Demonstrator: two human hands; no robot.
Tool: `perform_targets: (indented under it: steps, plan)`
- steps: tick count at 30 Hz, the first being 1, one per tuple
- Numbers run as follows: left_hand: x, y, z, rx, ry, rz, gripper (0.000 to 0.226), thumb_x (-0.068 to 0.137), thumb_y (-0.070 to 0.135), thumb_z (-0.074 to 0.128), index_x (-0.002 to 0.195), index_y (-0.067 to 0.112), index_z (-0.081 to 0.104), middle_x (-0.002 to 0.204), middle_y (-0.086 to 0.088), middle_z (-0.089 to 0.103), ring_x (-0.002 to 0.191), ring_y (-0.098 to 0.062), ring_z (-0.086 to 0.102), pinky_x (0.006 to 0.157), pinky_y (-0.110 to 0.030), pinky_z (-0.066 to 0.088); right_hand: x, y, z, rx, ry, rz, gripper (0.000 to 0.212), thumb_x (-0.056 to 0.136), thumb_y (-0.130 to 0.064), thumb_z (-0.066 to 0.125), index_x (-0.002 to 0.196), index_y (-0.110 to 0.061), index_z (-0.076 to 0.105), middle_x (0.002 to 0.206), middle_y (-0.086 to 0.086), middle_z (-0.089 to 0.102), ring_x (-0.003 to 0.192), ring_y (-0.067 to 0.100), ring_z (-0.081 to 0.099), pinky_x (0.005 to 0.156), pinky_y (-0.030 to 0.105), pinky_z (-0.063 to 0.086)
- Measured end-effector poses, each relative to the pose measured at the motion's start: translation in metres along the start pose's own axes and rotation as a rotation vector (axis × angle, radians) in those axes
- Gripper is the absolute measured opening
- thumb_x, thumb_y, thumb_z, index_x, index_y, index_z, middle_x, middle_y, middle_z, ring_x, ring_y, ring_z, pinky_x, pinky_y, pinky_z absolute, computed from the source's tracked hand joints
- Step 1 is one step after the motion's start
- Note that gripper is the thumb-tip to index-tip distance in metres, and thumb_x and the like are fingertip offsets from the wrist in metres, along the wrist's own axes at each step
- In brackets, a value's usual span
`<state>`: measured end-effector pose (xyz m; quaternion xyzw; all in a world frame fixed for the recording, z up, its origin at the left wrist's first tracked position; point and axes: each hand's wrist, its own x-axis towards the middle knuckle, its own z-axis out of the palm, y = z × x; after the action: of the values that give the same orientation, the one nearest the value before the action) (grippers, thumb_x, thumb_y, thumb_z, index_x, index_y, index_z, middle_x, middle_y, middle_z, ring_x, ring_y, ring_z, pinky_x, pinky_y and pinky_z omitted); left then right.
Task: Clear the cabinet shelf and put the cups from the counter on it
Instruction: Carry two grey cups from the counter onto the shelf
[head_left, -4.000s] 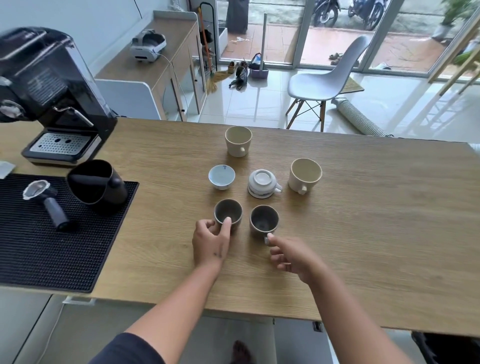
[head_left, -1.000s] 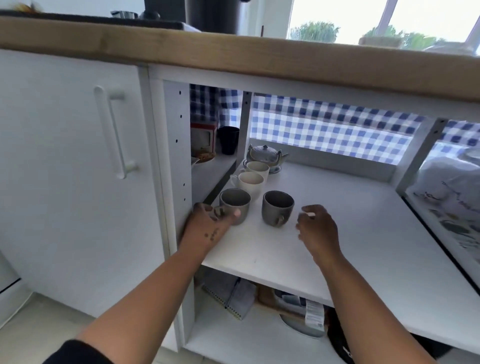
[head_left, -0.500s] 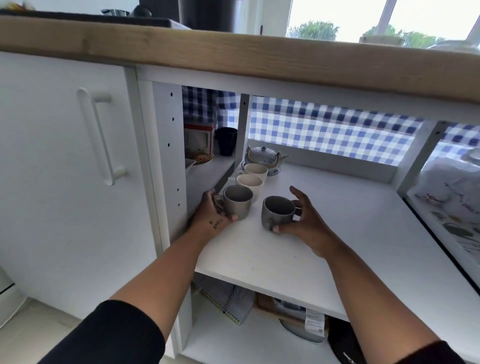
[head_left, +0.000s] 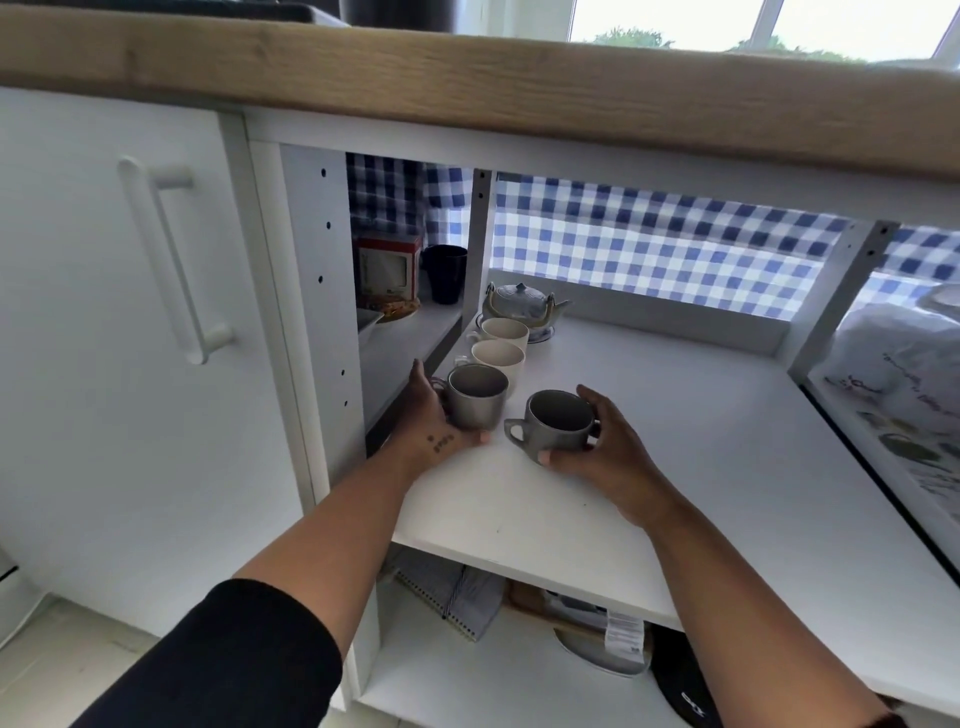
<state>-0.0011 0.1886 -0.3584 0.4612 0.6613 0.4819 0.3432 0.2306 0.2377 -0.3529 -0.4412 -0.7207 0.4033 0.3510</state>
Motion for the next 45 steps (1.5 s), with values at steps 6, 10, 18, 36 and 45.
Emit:
perform_targets:
  steps: [6, 10, 18, 36, 45]
  plan:
    - [-0.028, 0.002, -0.001, 0.24, -0.002, 0.029, 0.137, 0.06, 0.028, 0.09, 0.153, 0.019, -0.01, 0.159, -0.006, 0.021, 0.143, -0.023, 0.028, 0.118, -0.044, 0.027, -0.015, -0.006, 0.006, 0.005, 0.055, -0.032, 0.081, 0.062, -0.013, 0.089, 0.129, -0.026, 0.047, 0.121, -0.008, 0.059, 0.109, 0.016, 0.056, 0.083, 0.024, 0.047]
    - [-0.051, -0.013, -0.01, 0.253, -0.034, 0.064, 0.128, 0.069, 0.024, 0.085, 0.154, 0.023, -0.01, 0.163, -0.001, 0.01, 0.148, -0.019, 0.018, 0.121, -0.042, 0.019, -0.027, -0.018, 0.02, 0.057, 0.063, -0.032, 0.076, 0.061, -0.018, 0.09, 0.126, -0.024, 0.051, 0.117, -0.008, 0.061, 0.101, 0.009, 0.059, 0.071, 0.016, 0.046]
    - [-0.099, -0.013, -0.018, -0.065, 0.124, 0.202, 0.054, 0.09, 0.02, 0.065, 0.141, 0.019, 0.045, 0.135, 0.002, 0.055, 0.121, -0.007, 0.053, 0.109, -0.026, 0.04, -0.041, -0.036, 0.065, 0.023, -0.005, -0.071, 0.086, 0.053, -0.034, 0.094, 0.127, -0.027, 0.051, 0.118, -0.008, 0.064, 0.103, 0.009, 0.064, 0.086, 0.027, 0.055]
    - [-0.086, -0.011, -0.001, -0.075, 0.201, 0.189, 0.089, 0.057, 0.03, 0.092, 0.135, 0.025, 0.049, 0.13, 0.006, 0.058, 0.118, -0.011, 0.058, 0.102, -0.033, 0.049, 0.053, -0.027, 0.056, 0.406, 0.122, 0.216, 0.064, 0.092, -0.002, 0.057, 0.15, -0.013, 0.032, 0.152, 0.01, 0.04, 0.132, 0.024, 0.046, 0.111, 0.039, 0.039]
    - [-0.079, -0.018, -0.004, -0.15, 0.182, 0.195, 0.087, 0.06, 0.019, 0.091, 0.135, 0.029, 0.049, 0.13, 0.008, 0.06, 0.116, -0.008, 0.06, 0.101, -0.033, 0.05, 0.09, -0.003, 0.081, 0.334, 0.179, 0.106, 0.057, 0.067, -0.028, 0.067, 0.124, -0.032, 0.063, 0.109, -0.009, 0.074, 0.097, 0.011, 0.07, 0.093, 0.046, 0.056]
